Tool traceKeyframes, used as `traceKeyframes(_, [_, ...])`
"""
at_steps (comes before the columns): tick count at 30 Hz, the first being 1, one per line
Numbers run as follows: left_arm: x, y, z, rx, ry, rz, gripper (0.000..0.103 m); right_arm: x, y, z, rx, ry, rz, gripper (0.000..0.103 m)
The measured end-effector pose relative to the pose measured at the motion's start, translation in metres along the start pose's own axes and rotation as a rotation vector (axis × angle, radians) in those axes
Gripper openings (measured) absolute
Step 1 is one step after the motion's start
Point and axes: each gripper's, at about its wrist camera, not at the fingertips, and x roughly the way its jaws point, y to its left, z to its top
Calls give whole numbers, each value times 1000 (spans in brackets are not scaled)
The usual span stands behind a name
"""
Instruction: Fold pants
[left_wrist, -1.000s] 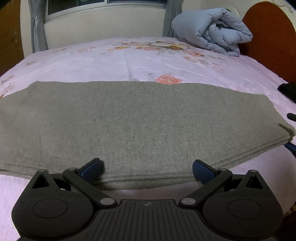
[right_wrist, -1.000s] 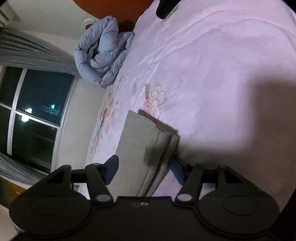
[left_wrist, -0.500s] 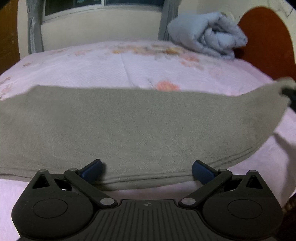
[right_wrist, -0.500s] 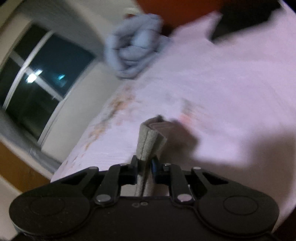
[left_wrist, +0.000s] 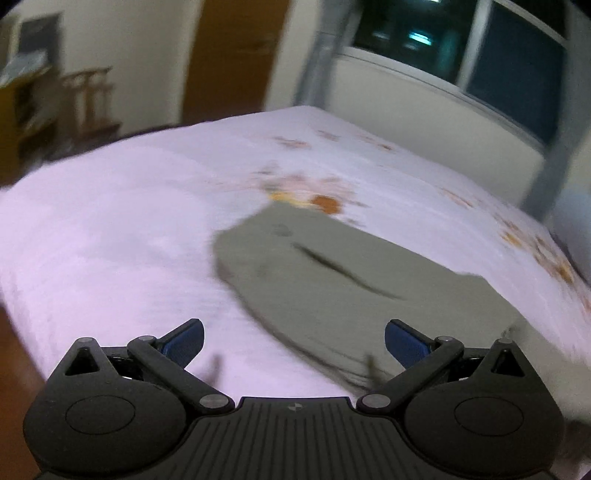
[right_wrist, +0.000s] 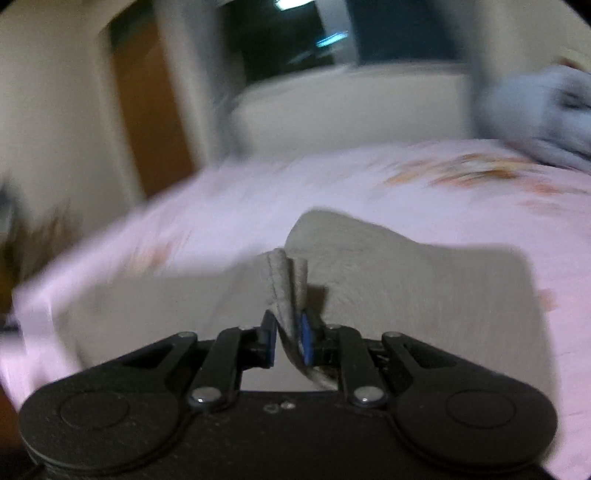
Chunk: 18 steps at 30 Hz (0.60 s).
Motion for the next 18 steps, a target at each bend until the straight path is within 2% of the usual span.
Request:
traceKeyframes(2, [3, 16, -1, -35, -1, -4, 103, 6, 36, -22, -194, -55, -115, 15])
traceKeyframes(3, [5, 20, -3, -38, -1, -6, 103, 3, 40, -24, -210, -60, -127, 15])
traceKeyframes(8, [26, 15, -13, -60, 38, -40, 103, -16, 24, -3, -142, -61, -39, 16])
traceKeyframes(11, [34, 9, -17, -55, 61, -48, 103, -7, 26, 0, -211, -8, -46, 18])
traceKeyframes(13, [36, 7, -18, -50, 65, -53, 103, -5, 31, -5, -233, -13, -53, 21])
traceKeyframes(15, [39, 9, -18, -58, 86, -46, 103, 0, 41, -4, -270, -30, -63, 16])
traceKeyframes(18, [42, 15, -25, -68, 120, -37, 103, -7, 45, 0, -259, -68, -59, 13])
